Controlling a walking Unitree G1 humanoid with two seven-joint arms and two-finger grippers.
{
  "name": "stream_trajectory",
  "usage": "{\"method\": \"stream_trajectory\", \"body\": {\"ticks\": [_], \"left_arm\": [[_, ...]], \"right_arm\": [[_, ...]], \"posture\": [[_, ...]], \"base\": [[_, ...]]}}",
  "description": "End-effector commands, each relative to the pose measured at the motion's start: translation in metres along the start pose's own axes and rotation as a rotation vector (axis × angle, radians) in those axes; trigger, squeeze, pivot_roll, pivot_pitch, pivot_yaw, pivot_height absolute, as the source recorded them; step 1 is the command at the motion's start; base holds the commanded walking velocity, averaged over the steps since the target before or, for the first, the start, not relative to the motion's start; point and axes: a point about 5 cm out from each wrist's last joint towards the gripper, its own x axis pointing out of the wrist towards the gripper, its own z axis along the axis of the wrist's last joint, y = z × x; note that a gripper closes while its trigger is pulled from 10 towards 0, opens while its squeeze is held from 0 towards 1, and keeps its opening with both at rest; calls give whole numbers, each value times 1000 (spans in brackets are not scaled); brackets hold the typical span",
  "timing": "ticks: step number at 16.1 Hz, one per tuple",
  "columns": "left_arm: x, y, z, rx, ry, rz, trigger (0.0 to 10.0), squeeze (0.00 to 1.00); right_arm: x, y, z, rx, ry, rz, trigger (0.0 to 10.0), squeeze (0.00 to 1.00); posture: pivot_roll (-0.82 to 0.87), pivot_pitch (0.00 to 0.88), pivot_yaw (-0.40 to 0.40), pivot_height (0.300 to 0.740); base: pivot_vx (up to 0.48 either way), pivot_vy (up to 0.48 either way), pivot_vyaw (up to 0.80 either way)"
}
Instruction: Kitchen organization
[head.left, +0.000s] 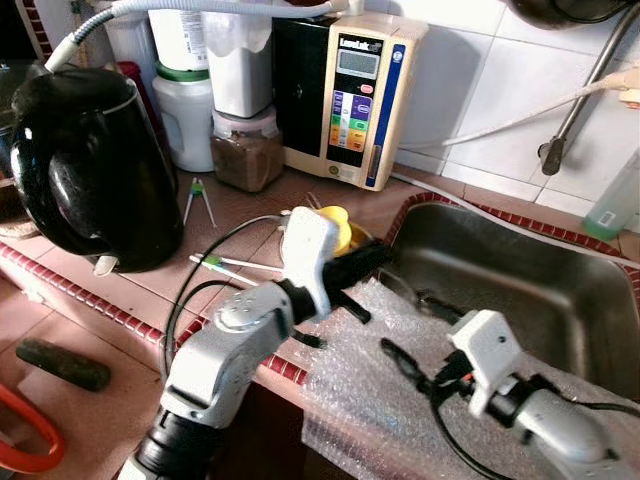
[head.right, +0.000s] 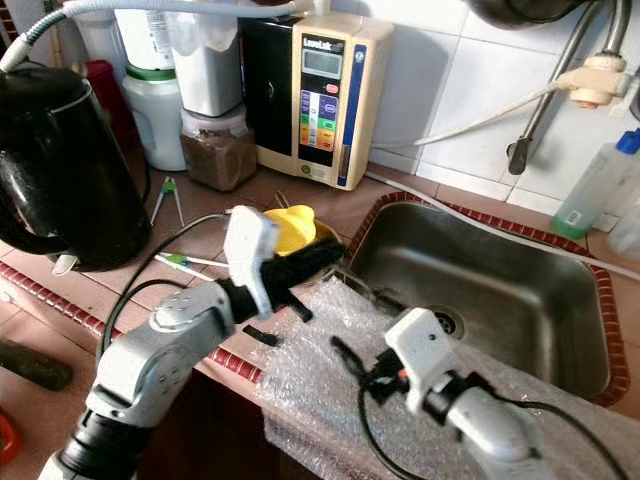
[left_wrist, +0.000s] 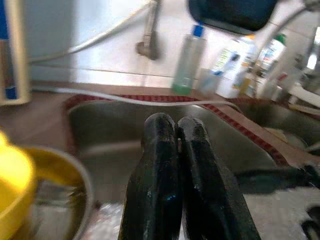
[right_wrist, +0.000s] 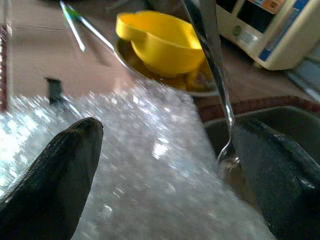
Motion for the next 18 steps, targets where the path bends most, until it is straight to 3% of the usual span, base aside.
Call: {"method": "stream_trajectory", "body": {"ticks": [1, 4, 8, 14, 15, 17, 18], "left_arm": [[7, -7, 3, 27, -9, -60, 10000, 0], [15, -11, 13, 34, -55, -92, 10000, 0], [18, -13, 15, 35, -80, -96, 10000, 0], [23, -24, 16, 17, -97, -144, 10000, 0], [23, -25, 16, 7, -99, -154, 10000, 0], [22, -27, 16, 4, -96, -165, 10000, 0], [22, -28, 16, -3, -97, -166, 10000, 0]], "right_arm": [[-3, -9, -2, -53, 18, -26, 10000, 0], [-8, -28, -2, -134, 31, -92, 10000, 0], [-7, -35, -4, -157, 36, -115, 10000, 0], [2, -65, -4, -212, 23, -172, 9765, 0], [5, -66, -4, -212, 19, -167, 4235, 0], [11, -67, -5, -208, 9, -154, 0, 0], [15, -67, -5, -206, 4, -149, 0, 0]], "posture": [[30, 0, -14, 740], [32, 0, -12, 740], [37, 0, -12, 740], [47, 0, -11, 740], [48, 0, -10, 740], [53, 0, -9, 740], [53, 0, -9, 740]], "base": [[0, 0, 0], [0, 0, 0], [0, 0, 0], [0, 0, 0], [0, 0, 0], [0, 0, 0], [0, 0, 0]]}}
